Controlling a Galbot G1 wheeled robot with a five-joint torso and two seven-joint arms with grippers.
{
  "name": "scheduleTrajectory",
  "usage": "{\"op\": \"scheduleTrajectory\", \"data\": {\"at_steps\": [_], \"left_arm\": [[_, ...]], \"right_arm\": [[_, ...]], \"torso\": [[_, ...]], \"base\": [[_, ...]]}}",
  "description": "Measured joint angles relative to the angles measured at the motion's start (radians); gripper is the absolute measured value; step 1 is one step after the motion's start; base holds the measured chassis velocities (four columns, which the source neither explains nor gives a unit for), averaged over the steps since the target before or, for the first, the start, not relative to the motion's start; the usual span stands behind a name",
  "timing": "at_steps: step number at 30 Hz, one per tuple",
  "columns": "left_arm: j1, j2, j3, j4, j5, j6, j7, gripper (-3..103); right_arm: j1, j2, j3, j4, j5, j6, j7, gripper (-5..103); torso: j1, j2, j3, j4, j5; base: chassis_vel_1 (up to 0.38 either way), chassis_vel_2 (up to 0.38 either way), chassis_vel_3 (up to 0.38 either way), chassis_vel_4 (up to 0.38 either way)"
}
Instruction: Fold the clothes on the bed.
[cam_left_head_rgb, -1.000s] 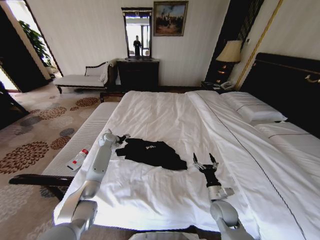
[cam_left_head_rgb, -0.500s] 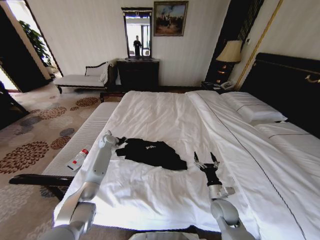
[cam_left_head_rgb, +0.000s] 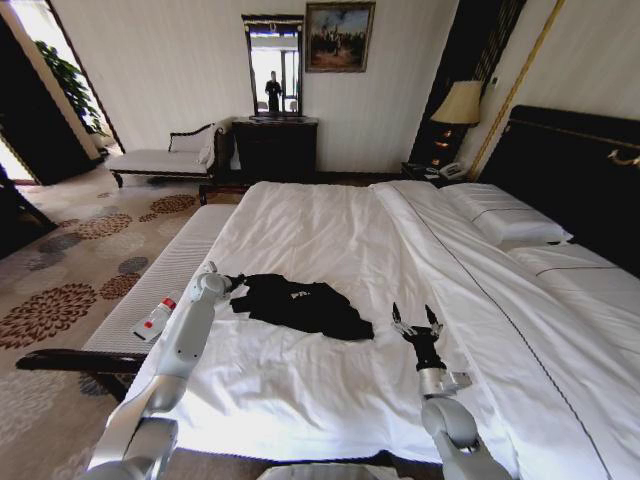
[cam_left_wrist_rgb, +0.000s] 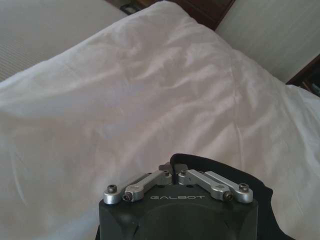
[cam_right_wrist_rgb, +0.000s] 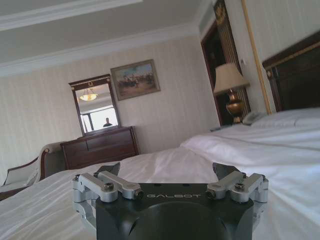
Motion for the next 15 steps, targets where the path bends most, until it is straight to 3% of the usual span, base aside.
{"op": "scheduleTrajectory", "data": {"at_steps": [1,2,5,9,15], "left_arm": [[0.006,0.004,-0.001,-0.008,0.002,-0.004,0.005,0],[0.065,0.031,-0.014,-0.065,0.039,-0.047,0.061,0],[0.100,0.039,-0.028,-0.087,0.062,-0.080,0.098,0],[0.165,0.049,-0.064,-0.128,0.073,-0.134,0.152,0],[0.206,0.044,-0.065,-0.163,0.098,-0.149,0.168,0]], "right_arm": [[0.003,-0.002,-0.005,0.000,0.011,-0.006,0.006,100],[0.047,-0.037,-0.059,-0.001,0.136,-0.076,0.061,100],[0.085,-0.068,-0.102,-0.009,0.217,-0.106,0.066,100],[0.226,-0.138,-0.214,-0.067,0.366,-0.210,0.003,100],[0.399,-0.156,-0.328,-0.173,0.518,-0.316,-0.058,100]], "torso": [[0.000,0.000,0.000,0.0000,0.0000],[0.000,0.000,0.000,-0.0008,-0.0006],[0.000,0.000,0.000,-0.0007,-0.0004],[0.000,0.000,0.000,-0.0009,-0.0001],[0.000,0.000,0.000,-0.0002,-0.0001]], "base": [[0.000,0.000,0.000,0.000],[0.000,0.000,0.000,0.000],[0.000,0.000,0.000,0.000],[0.000,0.000,0.000,0.000],[0.000,0.000,0.000,0.000]]}}
